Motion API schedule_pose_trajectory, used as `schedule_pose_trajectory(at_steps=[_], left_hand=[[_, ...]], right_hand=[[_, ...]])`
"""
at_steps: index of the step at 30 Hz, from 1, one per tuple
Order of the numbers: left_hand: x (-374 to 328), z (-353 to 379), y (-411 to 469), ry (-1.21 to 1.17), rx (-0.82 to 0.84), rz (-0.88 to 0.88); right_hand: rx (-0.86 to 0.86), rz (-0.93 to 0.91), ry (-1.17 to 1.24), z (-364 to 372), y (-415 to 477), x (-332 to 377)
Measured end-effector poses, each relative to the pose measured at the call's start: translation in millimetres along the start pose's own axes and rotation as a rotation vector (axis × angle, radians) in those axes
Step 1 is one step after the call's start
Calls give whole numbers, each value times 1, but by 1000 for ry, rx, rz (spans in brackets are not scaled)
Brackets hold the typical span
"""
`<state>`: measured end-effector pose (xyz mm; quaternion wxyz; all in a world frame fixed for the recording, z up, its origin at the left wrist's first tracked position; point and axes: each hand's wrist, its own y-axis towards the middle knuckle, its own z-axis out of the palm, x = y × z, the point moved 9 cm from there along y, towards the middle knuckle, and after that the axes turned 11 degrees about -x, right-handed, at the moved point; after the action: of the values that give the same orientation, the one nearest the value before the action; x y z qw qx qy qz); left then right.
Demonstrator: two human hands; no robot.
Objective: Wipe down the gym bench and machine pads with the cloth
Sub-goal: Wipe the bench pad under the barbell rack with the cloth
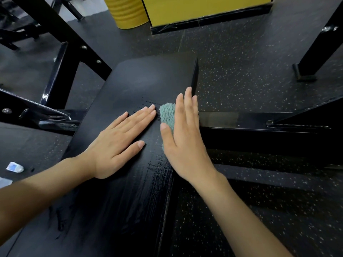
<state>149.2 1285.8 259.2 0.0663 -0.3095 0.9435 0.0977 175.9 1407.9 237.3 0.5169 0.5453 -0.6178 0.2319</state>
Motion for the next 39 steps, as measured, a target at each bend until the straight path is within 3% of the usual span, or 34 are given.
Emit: schedule_pose_trajectory(at_steps=[18, 30, 39], left_hand=[[-1, 1, 3, 7, 11, -2], [2, 0, 8, 12, 9, -17], [3, 0, 9, 20, 2, -15]], right_hand=[[32, 92, -61, -5, 103, -35], [38, 2, -59, -3, 42, -11], [25, 33, -82, -2, 89, -29]])
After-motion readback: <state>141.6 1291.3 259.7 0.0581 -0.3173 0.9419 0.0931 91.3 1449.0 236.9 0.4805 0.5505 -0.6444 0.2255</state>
